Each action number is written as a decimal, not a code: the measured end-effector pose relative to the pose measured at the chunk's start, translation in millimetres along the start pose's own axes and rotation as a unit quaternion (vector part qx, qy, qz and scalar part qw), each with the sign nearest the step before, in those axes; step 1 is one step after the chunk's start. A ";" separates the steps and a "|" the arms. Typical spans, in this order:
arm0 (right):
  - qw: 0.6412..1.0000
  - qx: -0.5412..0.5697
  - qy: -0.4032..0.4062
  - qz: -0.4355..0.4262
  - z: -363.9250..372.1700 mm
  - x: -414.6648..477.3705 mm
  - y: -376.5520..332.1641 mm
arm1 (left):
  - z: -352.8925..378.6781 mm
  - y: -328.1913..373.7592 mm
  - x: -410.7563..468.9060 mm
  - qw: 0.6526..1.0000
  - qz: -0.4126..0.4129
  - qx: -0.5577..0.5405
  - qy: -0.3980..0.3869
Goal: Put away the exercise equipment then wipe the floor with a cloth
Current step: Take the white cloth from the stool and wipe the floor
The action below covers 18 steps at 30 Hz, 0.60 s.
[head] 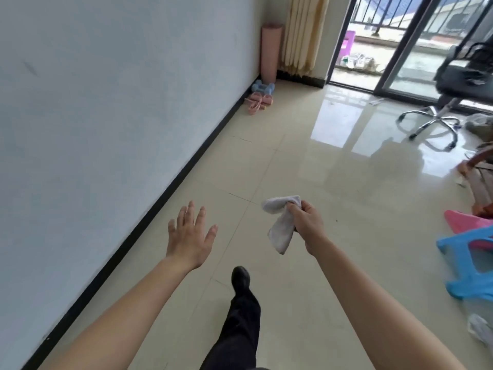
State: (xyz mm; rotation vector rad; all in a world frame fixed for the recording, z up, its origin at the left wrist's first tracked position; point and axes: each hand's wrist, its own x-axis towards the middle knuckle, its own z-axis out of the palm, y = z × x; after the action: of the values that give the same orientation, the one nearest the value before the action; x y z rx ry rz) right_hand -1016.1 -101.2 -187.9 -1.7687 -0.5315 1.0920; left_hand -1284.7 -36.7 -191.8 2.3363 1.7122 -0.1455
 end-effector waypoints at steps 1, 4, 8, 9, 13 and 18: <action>1.000 -0.004 0.000 0.007 5.8 23.3 -4.8 | 2.4 1.4 24.3 1.000 -0.004 -0.003 -0.010; 0.999 -0.024 -0.017 0.021 26.0 92.7 -22.5 | 8.3 3.1 101.3 0.999 -0.018 -0.015 -0.025; 0.998 -0.060 -0.024 0.026 45.9 189.1 -77.5 | -6.8 8.0 205.7 0.998 -0.027 -0.011 -0.050; 0.997 -0.063 -0.027 0.022 51.0 213.1 -94.3 | -14.3 9.8 229.4 0.998 -0.028 -0.009 -0.050; 0.997 -0.063 -0.038 0.017 70.8 299.3 -149.8 | -42.5 15.1 310.1 0.998 -0.040 -0.013 -0.051; 0.993 -0.070 -0.085 0.036 114.2 415.2 -177.3 | -46.1 8.1 406.9 0.994 -0.075 0.013 -0.078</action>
State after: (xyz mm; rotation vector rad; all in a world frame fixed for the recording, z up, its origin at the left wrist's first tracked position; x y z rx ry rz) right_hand -884.2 343.4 -229.7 -1.8365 -0.6656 1.2911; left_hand -1154.5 349.1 -236.0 2.1494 1.8170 -0.3689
